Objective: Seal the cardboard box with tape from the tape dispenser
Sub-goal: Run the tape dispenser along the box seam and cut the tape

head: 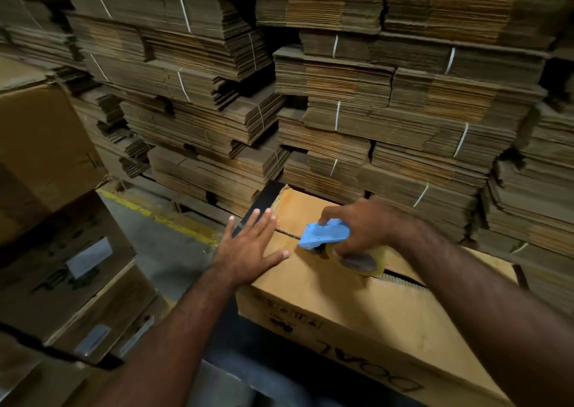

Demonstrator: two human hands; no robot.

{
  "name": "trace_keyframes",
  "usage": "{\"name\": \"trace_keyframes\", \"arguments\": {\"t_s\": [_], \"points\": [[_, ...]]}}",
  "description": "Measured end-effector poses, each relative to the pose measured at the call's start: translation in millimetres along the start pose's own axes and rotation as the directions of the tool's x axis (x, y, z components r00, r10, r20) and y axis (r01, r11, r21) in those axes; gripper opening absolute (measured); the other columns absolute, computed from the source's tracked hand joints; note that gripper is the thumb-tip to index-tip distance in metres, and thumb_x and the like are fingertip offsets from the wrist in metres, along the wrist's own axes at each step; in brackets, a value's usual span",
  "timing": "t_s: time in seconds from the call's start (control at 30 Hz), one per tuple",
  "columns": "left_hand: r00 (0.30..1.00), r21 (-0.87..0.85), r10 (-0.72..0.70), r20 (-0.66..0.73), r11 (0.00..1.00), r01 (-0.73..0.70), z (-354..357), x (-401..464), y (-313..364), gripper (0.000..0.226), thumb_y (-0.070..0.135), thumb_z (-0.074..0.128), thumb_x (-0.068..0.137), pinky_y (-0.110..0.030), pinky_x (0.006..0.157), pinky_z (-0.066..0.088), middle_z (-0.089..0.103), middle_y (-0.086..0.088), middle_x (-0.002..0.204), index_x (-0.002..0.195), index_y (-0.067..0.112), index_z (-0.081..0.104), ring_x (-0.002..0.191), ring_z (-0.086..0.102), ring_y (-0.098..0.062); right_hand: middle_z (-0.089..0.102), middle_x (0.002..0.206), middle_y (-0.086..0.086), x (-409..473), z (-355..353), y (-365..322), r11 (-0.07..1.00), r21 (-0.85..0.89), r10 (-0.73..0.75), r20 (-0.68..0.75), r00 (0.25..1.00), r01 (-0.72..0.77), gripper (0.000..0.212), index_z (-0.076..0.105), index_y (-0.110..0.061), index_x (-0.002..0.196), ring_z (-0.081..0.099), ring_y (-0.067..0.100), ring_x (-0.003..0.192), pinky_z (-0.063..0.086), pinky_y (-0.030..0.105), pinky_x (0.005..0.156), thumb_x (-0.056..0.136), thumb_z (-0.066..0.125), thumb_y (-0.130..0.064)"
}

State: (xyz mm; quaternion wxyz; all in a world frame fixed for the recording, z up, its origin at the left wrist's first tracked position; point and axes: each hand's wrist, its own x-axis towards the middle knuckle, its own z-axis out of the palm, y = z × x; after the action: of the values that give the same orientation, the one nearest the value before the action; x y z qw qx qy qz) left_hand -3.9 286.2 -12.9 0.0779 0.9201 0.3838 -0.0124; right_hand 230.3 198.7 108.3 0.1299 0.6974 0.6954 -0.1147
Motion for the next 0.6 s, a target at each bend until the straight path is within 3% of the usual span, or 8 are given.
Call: {"name": "trace_keyframes", "arguments": {"t_s": [0.1,0.33,0.4,0.43,0.5,0.57,0.6], "points": [[0.998,0.07,0.06,-0.007,0.996,-0.06,0,-1,6,0.101,0.079,-0.014,0.076,-0.045,0.122,-0.002,-0.008,0.003,0.165,0.157,0.02,0.0,0.149,-0.014,-0.012,0.06,0.107,-0.002,11,5,-9,1.0,-0.014,0.006,0.036,0.999,-0.005,0.066,0.047,-0.048,0.125,0.055,0.021,0.093,0.054,0.04,0.083,0.062,0.064,-0.062],[0.984,0.076,0.178,-0.033,0.982,-0.175,4,-8,24,0.068,0.047,0.001,0.096,-0.032,0.12,-0.004,0.003,-0.001,0.166,0.157,0.017,0.006,0.151,-0.001,-0.012,0.059,0.108,-0.001,11,1,-17,0.998,-0.054,0.01,0.039,0.999,-0.008,0.06,0.049,-0.043,0.125,0.056,0.021,0.095,0.052,0.038,0.082,0.07,0.069,-0.055],[0.983,-0.006,0.157,-0.093,0.987,-0.158,5,-13,29,0.064,0.043,0.009,0.099,-0.028,0.119,-0.003,0.006,-0.002,0.165,0.157,0.017,0.007,0.151,0.001,-0.012,0.056,0.105,-0.002,9,0,-17,0.998,-0.059,0.021,0.035,0.999,-0.019,0.06,0.048,-0.043,0.126,0.054,0.021,0.093,0.05,0.036,0.08,0.071,0.068,-0.056],[0.983,-0.086,0.106,-0.146,0.989,-0.12,6,-14,31,0.061,0.042,0.014,0.102,-0.028,0.119,-0.001,0.008,-0.002,0.165,0.157,0.016,0.009,0.151,0.004,-0.013,0.055,0.105,-0.002,9,0,-17,0.998,-0.061,0.024,0.038,0.999,-0.022,0.06,0.047,-0.044,0.127,0.053,0.02,0.092,0.05,0.036,0.079,0.072,0.068,-0.056],[0.971,-0.309,-0.146,-0.188,0.947,0.083,5,-8,36,0.059,0.044,0.019,0.105,-0.036,0.118,0.016,0.016,-0.005,0.164,0.156,0.015,0.016,0.15,0.017,-0.02,0.054,0.105,-0.002,9,1,-17,0.998,-0.06,0.031,0.049,0.998,-0.028,0.06,0.046,-0.045,0.127,0.054,0.02,0.093,0.05,0.035,0.079,0.073,0.067,-0.057],[0.91,-0.404,-0.411,-0.061,0.844,0.354,-2,8,37,0.062,0.051,0.019,0.104,-0.043,0.105,0.042,0.044,-0.012,0.148,0.149,0.01,0.03,0.13,0.048,-0.028,0.054,0.104,-0.002,10,1,-17,0.998,-0.05,0.039,0.058,0.998,-0.037,0.059,0.045,-0.045,0.127,0.055,0.02,0.093,0.05,0.035,0.079,0.073,0.067,-0.058],[0.886,-0.371,-0.464,-0.008,0.824,0.429,-4,16,37,0.062,0.054,0.019,0.103,-0.043,0.094,0.05,0.056,-0.013,0.131,0.14,0.009,0.039,0.112,0.058,-0.027,0.054,0.104,-0.003,11,2,-17,0.998,-0.043,0.045,0.058,0.997,-0.043,0.059,0.045,-0.046,0.126,0.055,0.02,0.093,0.051,0.035,0.08,0.073,0.067,-0.058]]}}
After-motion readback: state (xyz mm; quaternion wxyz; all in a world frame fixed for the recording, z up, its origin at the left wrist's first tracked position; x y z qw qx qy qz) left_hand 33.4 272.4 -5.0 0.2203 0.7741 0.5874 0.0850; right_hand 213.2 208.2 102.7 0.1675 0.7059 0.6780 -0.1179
